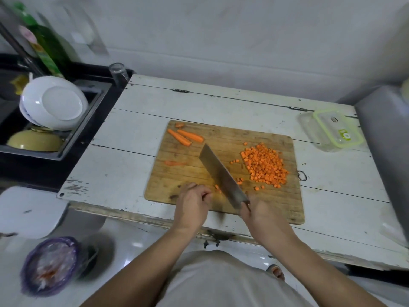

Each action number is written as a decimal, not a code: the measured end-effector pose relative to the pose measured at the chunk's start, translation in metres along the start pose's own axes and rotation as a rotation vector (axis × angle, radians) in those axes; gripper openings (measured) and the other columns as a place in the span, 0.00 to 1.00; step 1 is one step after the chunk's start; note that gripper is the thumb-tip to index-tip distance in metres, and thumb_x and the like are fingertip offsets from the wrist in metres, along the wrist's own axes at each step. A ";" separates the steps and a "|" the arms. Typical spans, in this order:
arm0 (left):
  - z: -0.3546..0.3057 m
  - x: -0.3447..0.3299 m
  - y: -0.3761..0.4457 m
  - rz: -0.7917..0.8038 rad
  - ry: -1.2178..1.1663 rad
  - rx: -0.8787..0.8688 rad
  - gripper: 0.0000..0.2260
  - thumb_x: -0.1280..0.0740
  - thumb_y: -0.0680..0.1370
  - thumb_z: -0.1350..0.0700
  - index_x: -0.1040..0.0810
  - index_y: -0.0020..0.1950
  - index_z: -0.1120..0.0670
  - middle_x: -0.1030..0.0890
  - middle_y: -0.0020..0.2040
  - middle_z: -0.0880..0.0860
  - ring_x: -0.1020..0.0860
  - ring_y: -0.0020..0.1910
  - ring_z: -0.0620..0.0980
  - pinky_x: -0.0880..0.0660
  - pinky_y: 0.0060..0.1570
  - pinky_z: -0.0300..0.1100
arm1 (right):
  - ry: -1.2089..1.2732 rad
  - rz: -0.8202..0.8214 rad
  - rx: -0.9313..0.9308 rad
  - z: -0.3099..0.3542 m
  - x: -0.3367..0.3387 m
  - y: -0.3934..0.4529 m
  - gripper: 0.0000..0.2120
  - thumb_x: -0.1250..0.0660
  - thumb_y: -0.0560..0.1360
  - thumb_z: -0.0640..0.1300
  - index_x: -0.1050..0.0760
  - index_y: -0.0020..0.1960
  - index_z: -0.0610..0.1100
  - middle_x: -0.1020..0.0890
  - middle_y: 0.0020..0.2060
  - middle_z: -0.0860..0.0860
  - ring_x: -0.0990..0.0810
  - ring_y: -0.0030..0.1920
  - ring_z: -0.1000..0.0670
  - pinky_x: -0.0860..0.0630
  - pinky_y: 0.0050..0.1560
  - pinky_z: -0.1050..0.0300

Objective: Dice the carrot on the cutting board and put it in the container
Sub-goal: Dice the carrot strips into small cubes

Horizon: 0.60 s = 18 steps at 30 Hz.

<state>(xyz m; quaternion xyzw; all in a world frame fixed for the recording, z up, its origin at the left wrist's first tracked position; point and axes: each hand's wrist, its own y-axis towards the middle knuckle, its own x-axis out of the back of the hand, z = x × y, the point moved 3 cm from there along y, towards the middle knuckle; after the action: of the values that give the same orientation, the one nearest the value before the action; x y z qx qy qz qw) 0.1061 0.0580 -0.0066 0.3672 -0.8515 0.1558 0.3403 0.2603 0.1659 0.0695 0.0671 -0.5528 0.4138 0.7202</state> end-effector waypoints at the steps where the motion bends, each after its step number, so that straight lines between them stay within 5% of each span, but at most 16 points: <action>1: 0.004 0.006 0.000 -0.018 -0.023 0.004 0.05 0.28 0.78 0.61 0.14 0.50 0.53 0.21 0.45 0.47 0.24 0.50 0.49 0.27 0.52 0.42 | 0.023 -0.007 -0.013 -0.005 0.002 -0.003 0.08 0.44 0.84 0.51 0.31 0.51 0.48 0.22 0.35 0.50 0.23 0.34 0.48 0.33 0.30 0.53; 7: 0.029 0.041 0.015 -0.251 0.161 -0.025 0.13 0.31 0.78 0.64 0.18 0.62 0.57 0.23 0.59 0.53 0.27 0.59 0.54 0.25 0.61 0.51 | 0.012 -0.008 0.022 -0.006 -0.002 -0.012 0.10 0.44 0.84 0.52 0.32 0.48 0.48 0.26 0.33 0.52 0.25 0.36 0.47 0.38 0.28 0.57; 10: 0.039 0.051 0.038 -0.217 0.309 -0.031 0.18 0.32 0.80 0.62 0.22 0.70 0.57 0.24 0.68 0.55 0.30 0.67 0.57 0.27 0.67 0.54 | 0.040 0.041 0.026 0.007 -0.013 -0.012 0.10 0.44 0.84 0.51 0.33 0.48 0.47 0.28 0.34 0.52 0.27 0.36 0.48 0.39 0.29 0.56; 15: 0.050 0.057 0.055 -0.168 0.388 -0.057 0.15 0.32 0.79 0.65 0.17 0.63 0.56 0.19 0.61 0.57 0.26 0.58 0.59 0.25 0.60 0.53 | 0.037 -0.016 -0.063 0.004 -0.006 -0.003 0.11 0.44 0.84 0.50 0.28 0.51 0.45 0.30 0.32 0.54 0.29 0.33 0.51 0.36 0.31 0.55; 18: 0.044 0.056 0.056 -0.129 0.341 -0.018 0.15 0.34 0.79 0.66 0.16 0.61 0.54 0.19 0.56 0.56 0.26 0.56 0.57 0.25 0.56 0.52 | 0.101 -0.054 -0.213 -0.021 0.012 0.013 0.08 0.44 0.84 0.50 0.32 0.50 0.47 0.22 0.39 0.48 0.26 0.38 0.46 0.31 0.36 0.51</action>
<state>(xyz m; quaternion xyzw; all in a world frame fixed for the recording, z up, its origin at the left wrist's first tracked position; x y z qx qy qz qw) 0.0172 0.0447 -0.0001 0.3860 -0.7577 0.1859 0.4923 0.2675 0.1923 0.0675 -0.0158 -0.5547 0.3358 0.7611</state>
